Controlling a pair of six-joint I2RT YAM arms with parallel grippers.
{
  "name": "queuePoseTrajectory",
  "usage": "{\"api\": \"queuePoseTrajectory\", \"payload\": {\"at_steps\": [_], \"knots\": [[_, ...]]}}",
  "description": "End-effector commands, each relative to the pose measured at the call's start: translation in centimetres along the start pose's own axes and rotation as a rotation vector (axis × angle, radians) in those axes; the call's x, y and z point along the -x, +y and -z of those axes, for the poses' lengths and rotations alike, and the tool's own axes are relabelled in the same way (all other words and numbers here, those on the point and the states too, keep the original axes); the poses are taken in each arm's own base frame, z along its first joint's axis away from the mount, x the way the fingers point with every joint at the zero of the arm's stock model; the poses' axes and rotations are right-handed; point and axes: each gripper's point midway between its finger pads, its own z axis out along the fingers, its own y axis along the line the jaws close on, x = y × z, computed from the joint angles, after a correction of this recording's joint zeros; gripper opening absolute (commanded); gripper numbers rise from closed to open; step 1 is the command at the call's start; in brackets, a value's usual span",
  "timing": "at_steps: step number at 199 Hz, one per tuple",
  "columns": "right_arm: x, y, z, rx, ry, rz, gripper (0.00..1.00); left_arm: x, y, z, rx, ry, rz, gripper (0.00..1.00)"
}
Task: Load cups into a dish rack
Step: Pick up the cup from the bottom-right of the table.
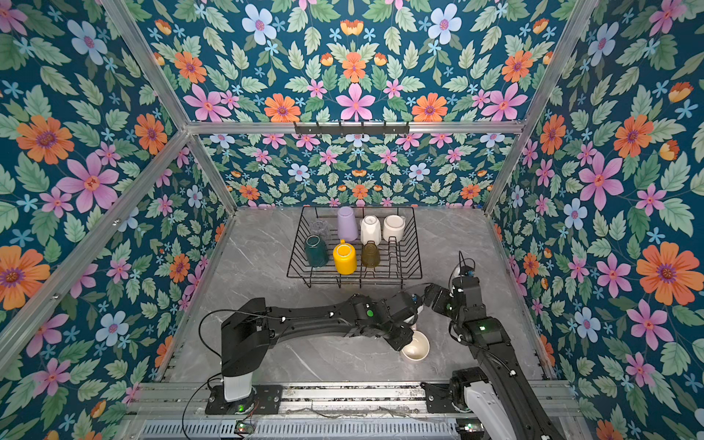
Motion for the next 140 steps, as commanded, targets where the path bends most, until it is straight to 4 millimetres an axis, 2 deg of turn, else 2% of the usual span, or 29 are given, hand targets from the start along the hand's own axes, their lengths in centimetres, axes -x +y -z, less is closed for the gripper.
{"api": "queuePoseTrajectory", "payload": {"at_steps": [1,19,47,102,140], "knots": [[0.0,0.0,0.0,-0.001,-0.001,0.000,0.99,-0.5,0.2,-0.2,0.006,0.024,-0.001,0.34],[-0.1,-0.1,0.0,-0.002,0.001,0.000,0.99,-0.7,0.2,-0.2,0.004,0.030,0.002,0.28],[-0.1,-0.1,0.0,0.000,0.001,-0.002,0.99,-0.7,0.3,-0.1,0.011,0.029,-0.001,0.13],[-0.1,0.0,0.1,0.004,0.000,-0.005,0.99,-0.6,0.5,0.4,0.018,0.014,-0.002,0.00],[-0.1,0.2,0.2,0.014,-0.001,-0.011,0.99,-0.1,1.2,1.8,0.044,-0.036,-0.010,0.00]]}}
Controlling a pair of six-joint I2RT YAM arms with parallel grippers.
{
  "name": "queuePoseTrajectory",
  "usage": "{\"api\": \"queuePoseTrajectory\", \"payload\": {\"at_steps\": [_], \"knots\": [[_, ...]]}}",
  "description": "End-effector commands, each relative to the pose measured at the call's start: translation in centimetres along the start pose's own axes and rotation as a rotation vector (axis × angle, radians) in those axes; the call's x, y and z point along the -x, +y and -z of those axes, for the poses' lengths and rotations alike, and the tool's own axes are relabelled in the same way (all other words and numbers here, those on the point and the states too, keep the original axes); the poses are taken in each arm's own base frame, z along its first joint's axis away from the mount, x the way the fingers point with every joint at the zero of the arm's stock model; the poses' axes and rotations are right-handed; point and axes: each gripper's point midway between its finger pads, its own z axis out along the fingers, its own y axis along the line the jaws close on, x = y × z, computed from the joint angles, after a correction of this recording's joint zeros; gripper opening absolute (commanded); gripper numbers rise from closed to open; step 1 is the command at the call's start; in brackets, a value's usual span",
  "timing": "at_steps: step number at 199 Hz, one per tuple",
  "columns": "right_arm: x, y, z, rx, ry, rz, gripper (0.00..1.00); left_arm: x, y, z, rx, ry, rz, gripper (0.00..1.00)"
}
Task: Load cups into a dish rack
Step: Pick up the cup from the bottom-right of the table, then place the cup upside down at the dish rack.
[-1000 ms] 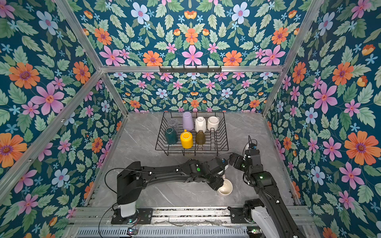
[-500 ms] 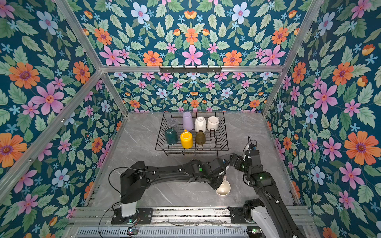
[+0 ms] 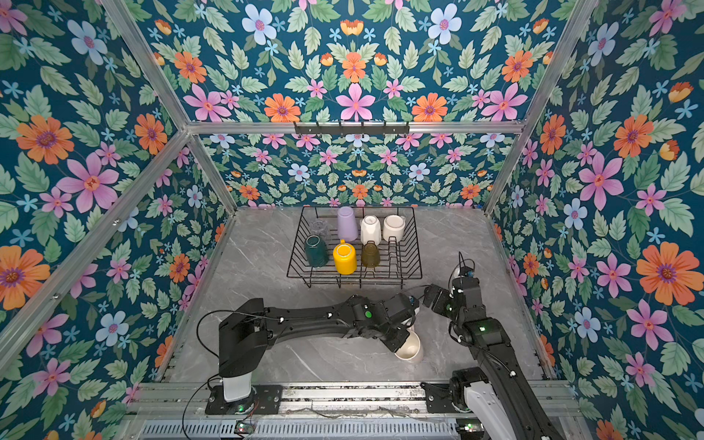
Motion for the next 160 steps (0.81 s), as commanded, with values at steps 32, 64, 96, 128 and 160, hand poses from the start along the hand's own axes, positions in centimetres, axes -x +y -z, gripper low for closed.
{"api": "queuePoseTrajectory", "payload": {"at_steps": [32,64,96,128,160], "knots": [[0.3,0.6,0.3,0.031,-0.011,-0.021,0.99,1.8,2.0,3.5,0.022,-0.142,0.003,0.00],[0.8,1.4,0.6,0.063,-0.018,-0.029,0.99,2.4,4.3,6.5,0.012,-0.255,-0.021,0.00],[1.5,2.6,1.3,0.119,-0.034,-0.029,0.99,3.5,7.6,11.2,-0.009,-0.457,-0.057,0.00],[2.0,4.3,2.2,0.208,-0.052,-0.007,0.99,4.1,8.9,16.8,-0.018,-0.709,-0.179,0.00],[2.2,7.4,3.4,0.370,-0.035,0.067,0.99,4.7,9.8,21.7,-0.170,-0.888,-0.217,0.00]]}}
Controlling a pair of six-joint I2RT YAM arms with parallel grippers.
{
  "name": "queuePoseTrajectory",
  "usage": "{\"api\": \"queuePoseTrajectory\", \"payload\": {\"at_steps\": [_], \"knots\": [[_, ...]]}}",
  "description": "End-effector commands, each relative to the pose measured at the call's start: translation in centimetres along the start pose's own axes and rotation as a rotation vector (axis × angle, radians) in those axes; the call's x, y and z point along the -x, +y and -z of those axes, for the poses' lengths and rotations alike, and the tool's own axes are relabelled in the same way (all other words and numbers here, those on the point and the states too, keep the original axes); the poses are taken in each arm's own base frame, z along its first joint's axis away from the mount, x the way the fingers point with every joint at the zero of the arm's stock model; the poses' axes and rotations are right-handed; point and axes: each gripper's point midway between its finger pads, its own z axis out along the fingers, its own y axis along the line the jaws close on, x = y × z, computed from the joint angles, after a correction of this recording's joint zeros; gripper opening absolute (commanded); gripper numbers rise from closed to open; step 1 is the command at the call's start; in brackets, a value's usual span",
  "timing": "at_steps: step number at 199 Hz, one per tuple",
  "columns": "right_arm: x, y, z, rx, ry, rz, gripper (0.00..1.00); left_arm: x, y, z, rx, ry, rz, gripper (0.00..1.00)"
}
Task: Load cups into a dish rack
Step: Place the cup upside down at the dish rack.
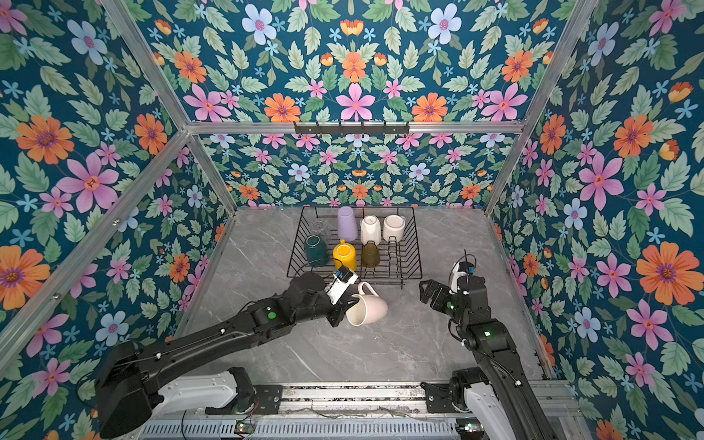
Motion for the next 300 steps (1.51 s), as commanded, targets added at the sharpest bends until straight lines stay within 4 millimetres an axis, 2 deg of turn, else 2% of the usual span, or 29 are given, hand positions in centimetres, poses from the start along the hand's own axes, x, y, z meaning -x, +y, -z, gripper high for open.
{"api": "queuePoseTrajectory", "payload": {"at_steps": [1,27,53,81,103,124,176,237,300], "knots": [[0.6,3.4,0.4,0.165,0.008,0.074,0.99,6.0,-1.0,2.5,-0.156,-0.263,-0.070,0.00],[0.1,6.7,0.8,0.345,0.067,0.125,0.99,7.7,-1.4,4.1,-0.262,-0.322,-0.094,0.00],[0.1,10.4,2.4,0.555,0.103,0.146,0.99,9.1,-1.3,5.4,-0.409,-0.376,-0.050,0.00],[1.0,12.8,4.5,0.686,0.068,0.173,0.99,10.1,-0.8,6.7,-0.543,-0.420,0.002,0.00],[1.6,14.5,6.3,0.771,0.045,0.199,0.99,10.3,-0.6,6.9,-0.585,-0.423,0.023,0.00],[2.2,15.4,7.1,0.815,0.028,0.207,0.99,10.5,-0.9,7.4,-0.627,-0.437,0.031,0.00],[3.2,17.2,7.6,0.908,0.030,0.204,0.99,10.5,-0.6,7.6,-0.681,-0.451,0.071,0.00],[1.2,20.8,7.8,0.975,0.105,0.296,0.98,10.7,-0.2,7.6,-0.684,-0.450,0.088,0.00],[0.0,22.3,6.9,0.981,0.164,0.298,0.98,10.6,0.1,7.4,-0.680,-0.445,0.099,0.00]]}}
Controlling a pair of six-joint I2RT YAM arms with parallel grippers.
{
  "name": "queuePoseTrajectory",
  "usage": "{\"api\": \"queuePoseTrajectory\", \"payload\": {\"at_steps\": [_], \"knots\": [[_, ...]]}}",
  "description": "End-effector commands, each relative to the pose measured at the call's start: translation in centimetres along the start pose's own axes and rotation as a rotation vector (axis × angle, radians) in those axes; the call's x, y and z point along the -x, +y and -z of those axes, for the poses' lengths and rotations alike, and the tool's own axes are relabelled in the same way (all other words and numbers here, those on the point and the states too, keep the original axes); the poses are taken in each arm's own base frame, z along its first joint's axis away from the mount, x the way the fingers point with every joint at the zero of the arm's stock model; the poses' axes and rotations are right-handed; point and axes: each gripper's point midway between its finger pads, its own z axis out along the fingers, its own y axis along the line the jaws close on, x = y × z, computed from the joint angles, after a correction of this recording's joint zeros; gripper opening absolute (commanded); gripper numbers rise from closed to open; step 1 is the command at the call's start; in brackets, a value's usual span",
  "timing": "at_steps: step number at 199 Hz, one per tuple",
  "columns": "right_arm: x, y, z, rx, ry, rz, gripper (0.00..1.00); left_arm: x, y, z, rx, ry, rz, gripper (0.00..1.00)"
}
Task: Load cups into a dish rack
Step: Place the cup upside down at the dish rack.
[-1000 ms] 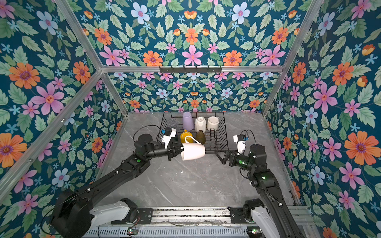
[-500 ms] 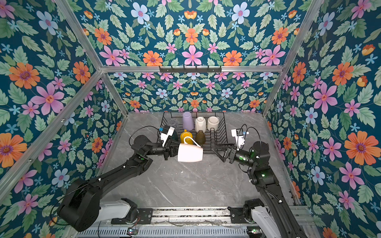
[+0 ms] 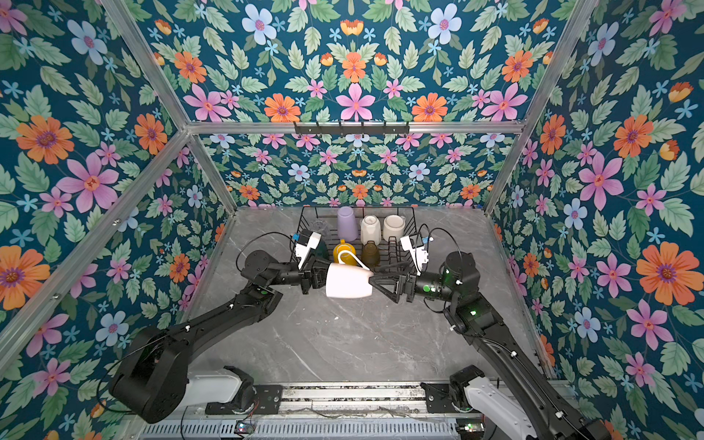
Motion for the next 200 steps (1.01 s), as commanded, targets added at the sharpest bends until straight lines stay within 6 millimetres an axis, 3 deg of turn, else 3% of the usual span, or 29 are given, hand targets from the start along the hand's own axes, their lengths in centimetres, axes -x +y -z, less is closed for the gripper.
{"api": "queuePoseTrajectory", "payload": {"at_steps": [1,141,200], "knots": [[0.5,0.2,-0.4,-0.004,-0.013,0.033,0.98,1.0,-0.8,0.0,-0.020,-0.025,-0.052,0.00],[-0.9,1.3,-4.2,0.030,0.057,0.021,0.97,1.2,-0.8,0.1,-0.016,-0.029,-0.050,0.00],[-0.9,1.5,-4.9,0.030,0.061,0.027,0.97,1.2,-0.9,0.1,-0.017,-0.029,-0.048,0.00]]}}
